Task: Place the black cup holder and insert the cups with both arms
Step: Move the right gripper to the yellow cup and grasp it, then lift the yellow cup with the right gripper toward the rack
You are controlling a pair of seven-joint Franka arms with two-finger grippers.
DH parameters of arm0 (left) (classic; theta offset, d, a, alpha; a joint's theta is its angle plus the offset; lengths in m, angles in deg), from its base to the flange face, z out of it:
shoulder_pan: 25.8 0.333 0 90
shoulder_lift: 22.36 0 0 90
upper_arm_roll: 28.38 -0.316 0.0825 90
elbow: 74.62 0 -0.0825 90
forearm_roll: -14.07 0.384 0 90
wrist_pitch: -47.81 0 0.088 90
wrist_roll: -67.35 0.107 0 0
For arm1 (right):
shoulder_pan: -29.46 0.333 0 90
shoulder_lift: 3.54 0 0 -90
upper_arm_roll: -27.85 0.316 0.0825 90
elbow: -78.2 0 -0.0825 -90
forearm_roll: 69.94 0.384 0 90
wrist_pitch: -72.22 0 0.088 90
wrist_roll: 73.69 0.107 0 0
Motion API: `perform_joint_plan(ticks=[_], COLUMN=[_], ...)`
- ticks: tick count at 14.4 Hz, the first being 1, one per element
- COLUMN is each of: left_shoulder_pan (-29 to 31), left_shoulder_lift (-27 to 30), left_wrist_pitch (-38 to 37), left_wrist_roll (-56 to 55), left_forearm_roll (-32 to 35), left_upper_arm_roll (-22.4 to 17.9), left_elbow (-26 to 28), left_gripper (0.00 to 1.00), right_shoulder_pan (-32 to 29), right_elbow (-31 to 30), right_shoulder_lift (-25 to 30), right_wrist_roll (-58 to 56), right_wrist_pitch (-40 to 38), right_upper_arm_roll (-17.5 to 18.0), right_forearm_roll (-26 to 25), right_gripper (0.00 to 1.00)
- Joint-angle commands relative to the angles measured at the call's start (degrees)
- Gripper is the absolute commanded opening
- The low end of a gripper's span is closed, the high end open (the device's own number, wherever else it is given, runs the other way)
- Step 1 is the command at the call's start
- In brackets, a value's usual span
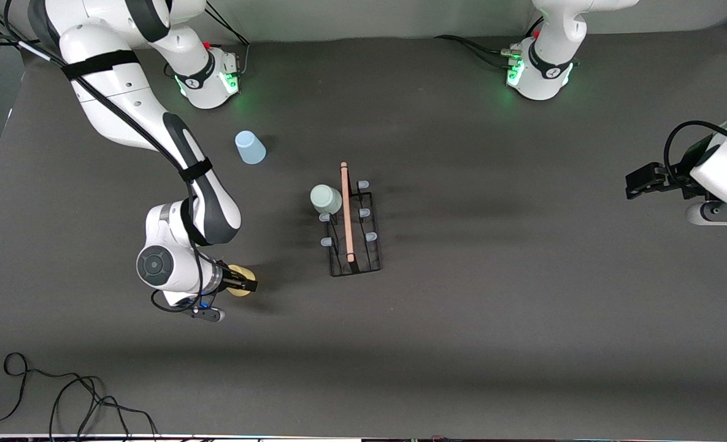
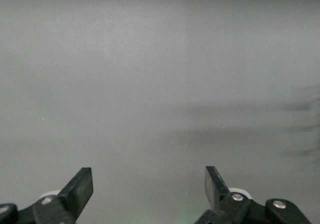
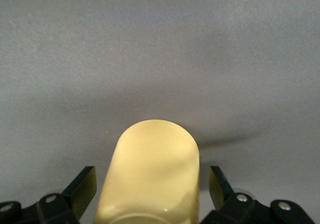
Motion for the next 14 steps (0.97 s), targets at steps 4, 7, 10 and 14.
perform_joint_plan(ticks=[4,7,10,14], left_shoulder_pan=[-0.5,-0.6,-0.6,-0.6], left_shoulder_lift=[0.5,0.4,0.3,0.3], left_wrist_pitch=[1.2,1.9,2.0,2.2], left_wrist_roll=[0.5,0.5,0.5,0.5], left_forearm_roll=[1.1,1.1,1.1,1.2], left_upper_arm_roll=[-0.5,-0.5,-0.5,-0.5], left_elbow=[0.9,1.5,1.6,2.1], left_gripper=[1.00,1.00,1.00,1.00], right_shoulder_pan=[-0.1,-0.1,0.7,6.3], right_elbow=[-1.1,-0.1,3.0,4.3], right_shoulder_lift=[2.2,6.3,11.7,15.4], right_wrist_roll=[-3.4,-2.9,-0.1,10.7], right_wrist_pitch=[-1.6,-7.5,-17.0,-19.8], right_upper_arm_roll=[0.2,0.2,0.4,0.6], right_forearm_roll=[-0.4,-0.4,0.0,0.8], right_gripper=[0.00,0.00,0.00,0.00])
